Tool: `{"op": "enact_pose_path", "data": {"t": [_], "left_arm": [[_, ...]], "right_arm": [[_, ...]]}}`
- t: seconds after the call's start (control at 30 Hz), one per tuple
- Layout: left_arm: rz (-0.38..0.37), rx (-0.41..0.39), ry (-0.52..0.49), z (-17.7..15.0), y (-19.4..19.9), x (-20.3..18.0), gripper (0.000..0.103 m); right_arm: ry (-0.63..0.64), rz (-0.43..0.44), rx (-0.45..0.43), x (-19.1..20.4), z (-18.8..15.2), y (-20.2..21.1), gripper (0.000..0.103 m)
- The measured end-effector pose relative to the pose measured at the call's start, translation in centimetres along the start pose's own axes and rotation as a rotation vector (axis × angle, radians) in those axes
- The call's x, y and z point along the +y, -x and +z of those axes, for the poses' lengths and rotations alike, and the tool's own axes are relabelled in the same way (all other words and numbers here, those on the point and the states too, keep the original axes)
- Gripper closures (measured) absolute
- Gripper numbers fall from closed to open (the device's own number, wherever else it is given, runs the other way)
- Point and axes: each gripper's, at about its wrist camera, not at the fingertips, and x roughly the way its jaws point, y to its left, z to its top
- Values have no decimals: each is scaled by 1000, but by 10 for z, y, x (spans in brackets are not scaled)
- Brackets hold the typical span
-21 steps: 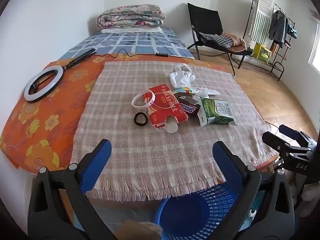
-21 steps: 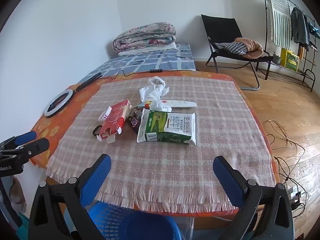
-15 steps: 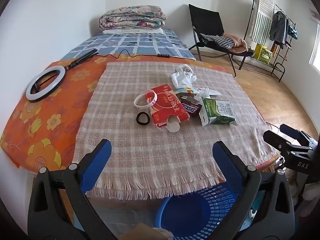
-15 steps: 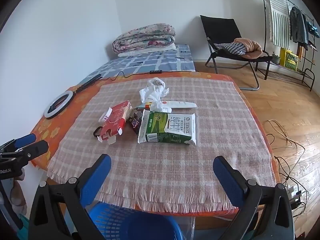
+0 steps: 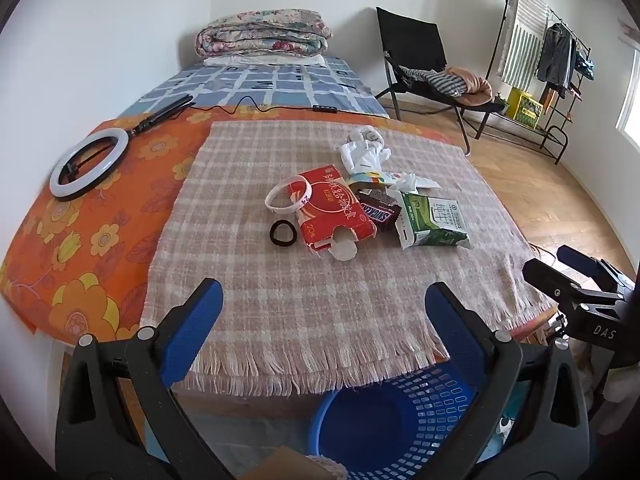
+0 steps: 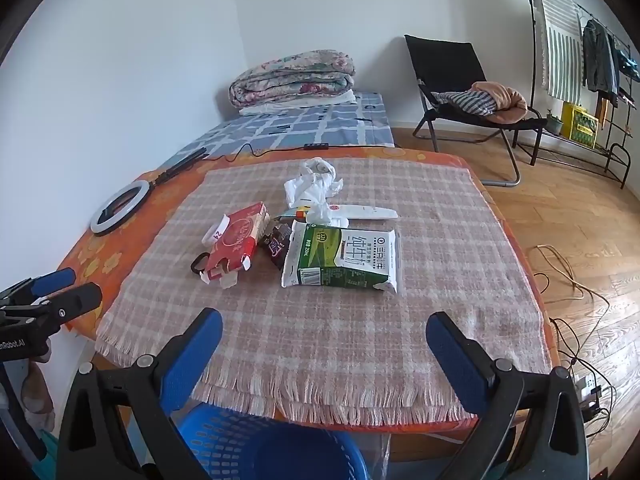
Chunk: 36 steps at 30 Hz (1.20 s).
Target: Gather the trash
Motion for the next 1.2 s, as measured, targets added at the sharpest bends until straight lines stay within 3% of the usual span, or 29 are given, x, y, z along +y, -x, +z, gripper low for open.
{"op": "enact_pose_path", "data": {"t": [1.2], "left_arm": [[-34,41,39,-20,-24,-1,0]], "right_arm": [[-2,19,3,7,-3,0,0]]}}
